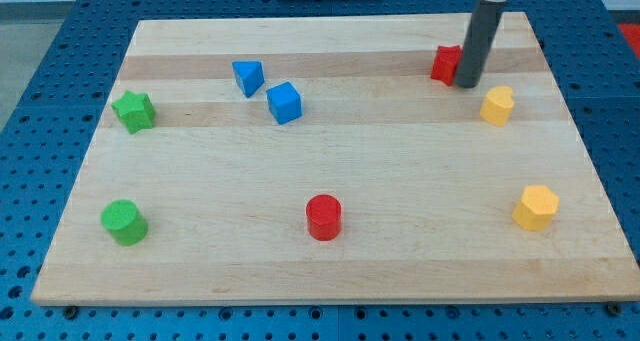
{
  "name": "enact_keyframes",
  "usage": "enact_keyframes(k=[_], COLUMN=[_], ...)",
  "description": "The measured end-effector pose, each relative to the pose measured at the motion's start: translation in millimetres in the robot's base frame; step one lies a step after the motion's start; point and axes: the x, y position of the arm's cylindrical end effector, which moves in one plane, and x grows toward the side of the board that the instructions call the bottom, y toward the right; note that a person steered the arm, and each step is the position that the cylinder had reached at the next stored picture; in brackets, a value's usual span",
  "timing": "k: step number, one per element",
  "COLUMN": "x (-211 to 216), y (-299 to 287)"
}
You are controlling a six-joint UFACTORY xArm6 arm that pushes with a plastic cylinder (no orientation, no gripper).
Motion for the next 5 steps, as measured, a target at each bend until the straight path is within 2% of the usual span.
enact_keyframes(k=[2, 4, 5], x=[0.5, 0.6, 1.3], y=[-45.8, 27.2, 33.3])
